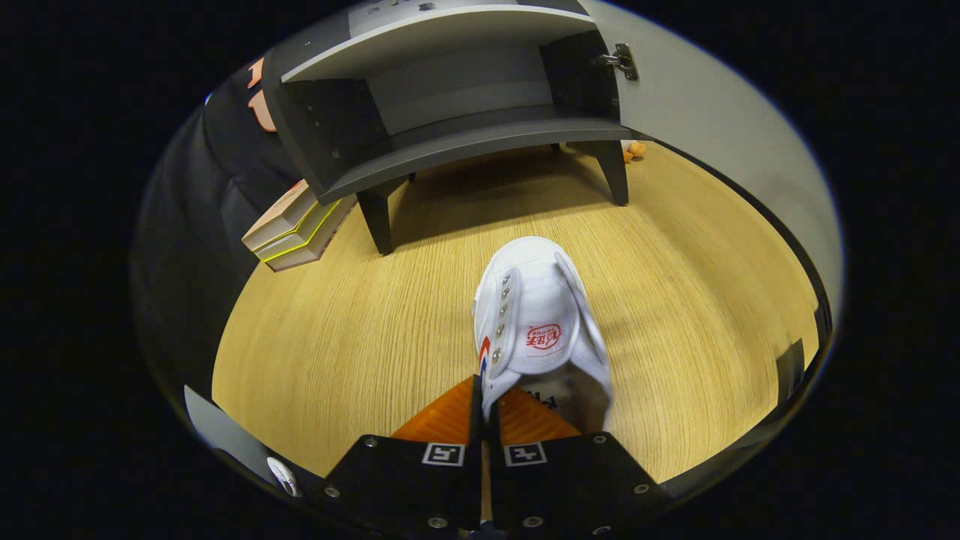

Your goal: Open the shoe cabinet door, grab the shoes and put them into the shoe cabinet, then close the shoe cabinet door.

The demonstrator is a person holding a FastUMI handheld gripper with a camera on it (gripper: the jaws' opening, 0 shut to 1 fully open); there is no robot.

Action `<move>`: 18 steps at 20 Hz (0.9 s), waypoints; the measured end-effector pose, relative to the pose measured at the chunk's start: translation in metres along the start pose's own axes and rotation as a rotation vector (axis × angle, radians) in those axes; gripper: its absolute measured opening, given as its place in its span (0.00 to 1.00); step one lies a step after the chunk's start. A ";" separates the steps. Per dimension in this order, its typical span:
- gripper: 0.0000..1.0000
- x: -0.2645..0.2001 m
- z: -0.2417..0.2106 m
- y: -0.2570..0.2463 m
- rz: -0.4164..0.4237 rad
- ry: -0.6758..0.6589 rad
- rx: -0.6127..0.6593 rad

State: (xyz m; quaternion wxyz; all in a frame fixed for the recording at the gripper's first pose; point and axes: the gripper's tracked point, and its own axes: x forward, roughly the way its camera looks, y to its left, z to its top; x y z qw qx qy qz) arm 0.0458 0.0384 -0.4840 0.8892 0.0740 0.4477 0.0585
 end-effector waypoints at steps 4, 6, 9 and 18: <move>0.02 -0.011 0.014 -0.002 -0.011 -0.065 -0.015; 0.00 -0.018 0.024 0.000 -0.002 -0.098 -0.013; 0.00 -0.032 0.037 0.004 -0.001 -0.137 -0.009; 0.00 -0.112 0.085 0.036 0.009 -0.267 -0.069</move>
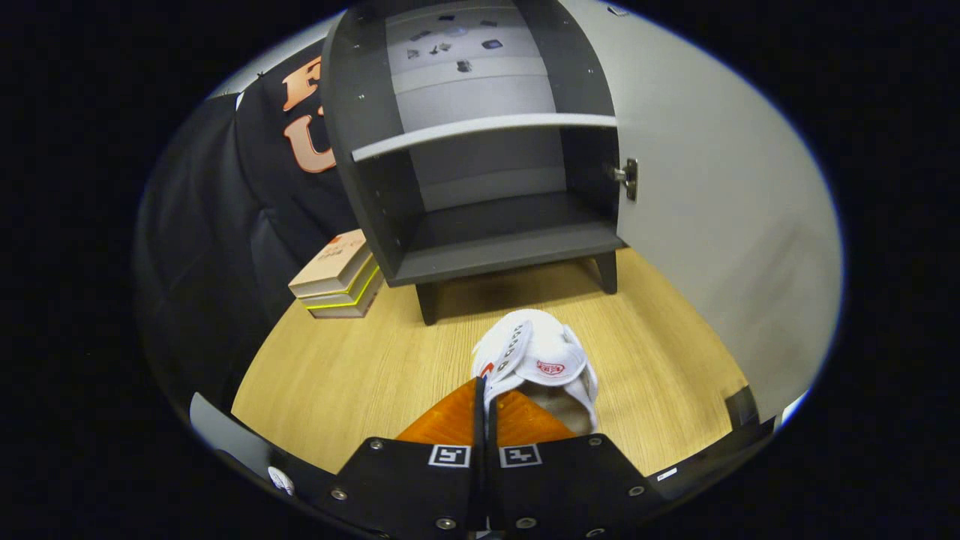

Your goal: Open the shoe cabinet door, grab the shoes and put them into the shoe cabinet, then close the shoe cabinet door.

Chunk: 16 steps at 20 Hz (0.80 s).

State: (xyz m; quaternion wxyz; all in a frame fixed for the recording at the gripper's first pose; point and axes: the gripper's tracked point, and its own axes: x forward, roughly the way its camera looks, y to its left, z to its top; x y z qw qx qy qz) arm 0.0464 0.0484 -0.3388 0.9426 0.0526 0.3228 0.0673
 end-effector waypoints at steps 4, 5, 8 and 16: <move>0.00 -0.039 0.065 0.016 0.010 -0.114 -0.043; 0.00 -0.046 0.083 0.020 0.015 -0.140 -0.058; 0.00 -0.057 0.133 0.029 0.026 -0.216 -0.098; 0.00 -0.035 0.260 0.046 0.068 -0.336 -0.201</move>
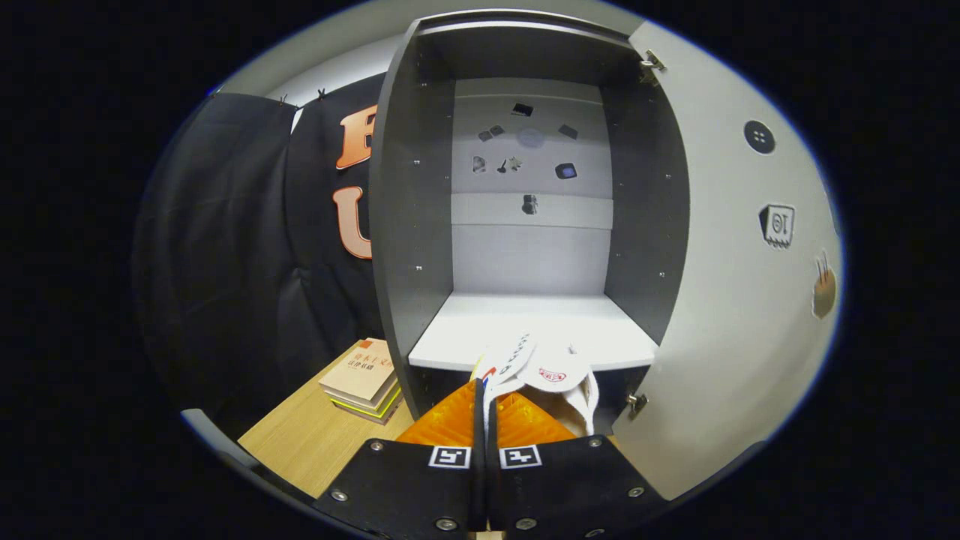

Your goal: Open the shoe cabinet door, grab the shoes and put them into the shoe cabinet, then close the shoe cabinet door.

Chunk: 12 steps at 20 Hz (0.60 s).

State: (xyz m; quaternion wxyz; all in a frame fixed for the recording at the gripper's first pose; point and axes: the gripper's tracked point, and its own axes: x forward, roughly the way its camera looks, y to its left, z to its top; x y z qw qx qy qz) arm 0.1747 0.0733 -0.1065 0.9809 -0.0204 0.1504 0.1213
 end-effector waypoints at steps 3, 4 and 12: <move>0.00 0.040 0.027 -0.005 0.019 -0.015 -0.006; 0.00 0.055 0.032 -0.005 0.023 -0.016 -0.010; 0.00 0.172 0.044 -0.030 0.025 0.035 -0.046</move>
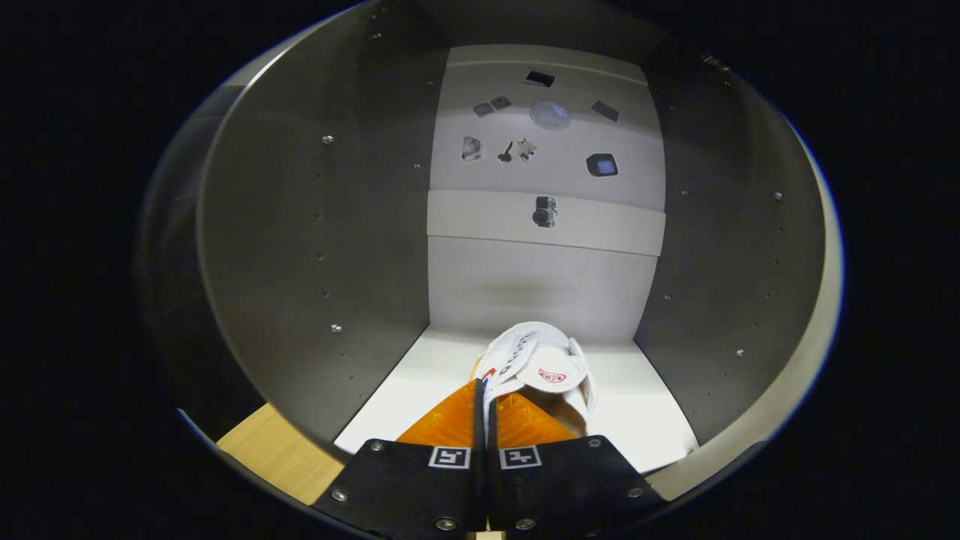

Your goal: Open the shoe cabinet door, grab the shoes and put them into the shoe cabinet, then close the shoe cabinet door.

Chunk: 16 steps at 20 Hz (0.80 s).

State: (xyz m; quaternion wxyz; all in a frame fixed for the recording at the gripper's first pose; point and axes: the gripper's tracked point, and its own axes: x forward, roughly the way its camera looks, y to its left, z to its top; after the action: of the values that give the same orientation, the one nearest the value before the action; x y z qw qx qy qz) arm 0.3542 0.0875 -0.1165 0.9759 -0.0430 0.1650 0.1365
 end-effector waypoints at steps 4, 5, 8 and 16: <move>0.00 0.040 -0.012 -0.008 -0.001 0.047 0.001; 0.00 0.044 -0.013 -0.005 0.001 0.047 0.008; 0.00 0.047 -0.013 -0.005 -0.009 0.055 0.021; 0.40 0.027 -0.010 0.003 0.000 0.034 0.081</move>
State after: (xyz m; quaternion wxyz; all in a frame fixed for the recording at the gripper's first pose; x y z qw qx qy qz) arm 0.3749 0.0964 -0.1347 0.9738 -0.0058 0.1870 0.1291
